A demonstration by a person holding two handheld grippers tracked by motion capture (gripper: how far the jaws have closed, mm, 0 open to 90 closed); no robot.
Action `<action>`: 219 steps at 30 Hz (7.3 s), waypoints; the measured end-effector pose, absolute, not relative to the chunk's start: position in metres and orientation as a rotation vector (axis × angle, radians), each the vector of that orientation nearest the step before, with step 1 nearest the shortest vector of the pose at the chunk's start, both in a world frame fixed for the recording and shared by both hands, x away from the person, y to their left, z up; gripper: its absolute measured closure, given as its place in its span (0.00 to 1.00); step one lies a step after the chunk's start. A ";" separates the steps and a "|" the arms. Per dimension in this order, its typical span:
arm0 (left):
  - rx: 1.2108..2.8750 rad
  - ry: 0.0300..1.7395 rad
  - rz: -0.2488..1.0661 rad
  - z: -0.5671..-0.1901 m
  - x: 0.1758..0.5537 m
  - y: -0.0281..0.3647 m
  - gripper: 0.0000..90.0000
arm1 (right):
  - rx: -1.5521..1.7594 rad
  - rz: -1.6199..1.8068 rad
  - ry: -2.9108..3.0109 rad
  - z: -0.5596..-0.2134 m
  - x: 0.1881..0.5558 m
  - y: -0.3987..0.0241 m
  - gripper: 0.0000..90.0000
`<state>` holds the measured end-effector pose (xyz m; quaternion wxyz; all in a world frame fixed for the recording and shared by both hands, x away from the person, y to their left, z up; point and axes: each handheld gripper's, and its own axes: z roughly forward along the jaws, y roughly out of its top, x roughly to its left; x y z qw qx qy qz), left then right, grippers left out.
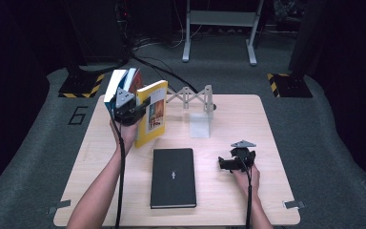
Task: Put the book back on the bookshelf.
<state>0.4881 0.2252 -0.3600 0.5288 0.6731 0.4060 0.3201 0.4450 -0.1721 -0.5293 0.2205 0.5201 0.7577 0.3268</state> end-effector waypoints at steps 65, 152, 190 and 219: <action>1.933 1.029 0.612 -0.360 0.464 0.251 0.62 | 1.429 0.910 2.099 -0.529 0.444 -0.171 0.03; 1.615 1.457 0.697 -0.363 0.560 0.207 0.84 | 1.421 0.913 2.107 -0.529 0.444 -0.172 0.03; 1.639 1.408 0.710 -0.358 0.552 0.196 0.42 | 1.420 0.911 2.107 -0.529 0.444 -0.172 0.04; 1.665 1.379 0.783 -0.361 0.530 0.210 0.42 | 1.418 0.917 2.103 -0.529 0.444 -0.172 0.04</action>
